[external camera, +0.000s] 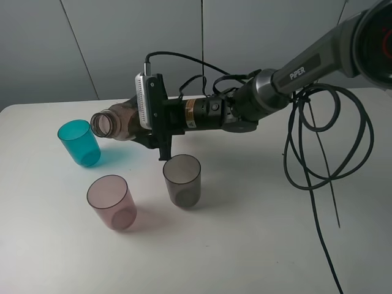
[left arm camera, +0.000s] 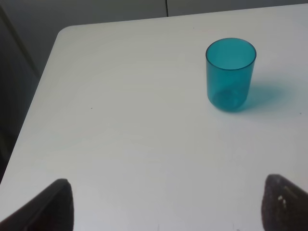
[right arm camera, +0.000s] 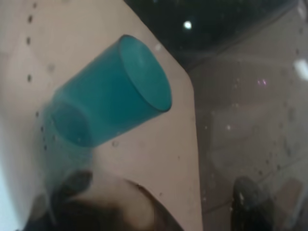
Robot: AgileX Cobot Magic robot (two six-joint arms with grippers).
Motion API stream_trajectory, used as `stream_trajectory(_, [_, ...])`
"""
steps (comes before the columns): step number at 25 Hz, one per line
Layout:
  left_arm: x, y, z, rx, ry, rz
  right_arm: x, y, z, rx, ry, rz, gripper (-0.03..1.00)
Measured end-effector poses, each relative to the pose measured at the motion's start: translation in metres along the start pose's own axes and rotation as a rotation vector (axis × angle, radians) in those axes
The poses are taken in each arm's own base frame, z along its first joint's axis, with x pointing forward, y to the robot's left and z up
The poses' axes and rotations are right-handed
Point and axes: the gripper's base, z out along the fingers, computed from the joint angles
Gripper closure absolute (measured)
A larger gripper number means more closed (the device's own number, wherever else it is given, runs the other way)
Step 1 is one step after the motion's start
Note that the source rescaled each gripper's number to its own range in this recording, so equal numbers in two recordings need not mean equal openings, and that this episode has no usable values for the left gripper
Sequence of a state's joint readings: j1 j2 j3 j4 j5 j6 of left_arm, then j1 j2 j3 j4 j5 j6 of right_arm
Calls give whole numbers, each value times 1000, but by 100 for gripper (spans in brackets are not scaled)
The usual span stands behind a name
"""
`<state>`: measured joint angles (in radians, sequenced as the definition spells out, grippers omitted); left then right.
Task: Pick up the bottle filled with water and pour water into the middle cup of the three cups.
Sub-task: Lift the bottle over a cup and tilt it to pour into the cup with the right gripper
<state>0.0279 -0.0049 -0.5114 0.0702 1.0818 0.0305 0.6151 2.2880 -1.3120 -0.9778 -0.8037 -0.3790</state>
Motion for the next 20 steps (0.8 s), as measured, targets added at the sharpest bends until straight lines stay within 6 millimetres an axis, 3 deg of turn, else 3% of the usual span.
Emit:
stream_trajectory(4, [0, 0, 0, 0, 0, 0, 0, 1, 0, -3, -2, -12, 97])
stream_trajectory(10, [0, 0, 0, 0, 0, 0, 7, 19, 5, -20, -42, -73, 97])
stream_trajectory(20, [0, 0, 0, 0, 0, 0, 7, 19, 5, -19, -51, -84, 97])
